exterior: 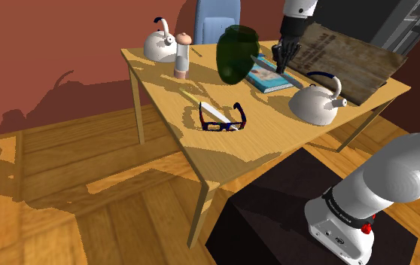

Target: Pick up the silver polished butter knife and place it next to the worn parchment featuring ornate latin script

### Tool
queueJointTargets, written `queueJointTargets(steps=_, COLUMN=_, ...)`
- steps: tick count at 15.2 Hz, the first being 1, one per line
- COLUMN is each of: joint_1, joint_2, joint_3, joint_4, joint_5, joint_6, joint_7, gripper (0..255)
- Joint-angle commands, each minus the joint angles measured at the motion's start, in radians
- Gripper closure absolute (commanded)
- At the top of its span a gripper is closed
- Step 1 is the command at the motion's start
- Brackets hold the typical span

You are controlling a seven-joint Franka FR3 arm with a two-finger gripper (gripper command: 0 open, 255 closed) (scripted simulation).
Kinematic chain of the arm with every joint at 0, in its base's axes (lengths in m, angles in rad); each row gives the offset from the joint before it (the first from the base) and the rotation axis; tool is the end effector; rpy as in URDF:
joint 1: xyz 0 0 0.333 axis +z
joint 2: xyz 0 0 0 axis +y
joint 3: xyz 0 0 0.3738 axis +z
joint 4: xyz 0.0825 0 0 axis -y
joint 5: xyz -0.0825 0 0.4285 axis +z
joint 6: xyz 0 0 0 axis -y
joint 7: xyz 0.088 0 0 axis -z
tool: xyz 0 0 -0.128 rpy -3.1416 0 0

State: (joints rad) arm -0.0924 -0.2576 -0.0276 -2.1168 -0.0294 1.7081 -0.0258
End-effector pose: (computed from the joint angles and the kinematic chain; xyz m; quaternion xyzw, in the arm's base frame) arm 0.4826 -0.0626 0.5329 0.9962 -0.0431 -0.0761 0.0054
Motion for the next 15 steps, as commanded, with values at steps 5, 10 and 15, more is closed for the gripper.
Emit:
queueJointTargets(steps=5, joint_1=0.001, joint_2=-0.006, joint_3=0.001, joint_4=0.075, joint_5=0.001, joint_6=-0.081, joint_7=0.0, gripper=255)
queueJointTargets(steps=10, joint_1=0.001, joint_2=-0.003, joint_3=0.002, joint_4=0.145, joint_5=0.001, joint_6=-0.148, joint_7=-0.002, gripper=255)
queueJointTargets(steps=15, joint_1=0.001, joint_2=0.006, joint_3=0.002, joint_4=0.221, joint_5=0.001, joint_6=-0.216, joint_7=-0.003, gripper=255)
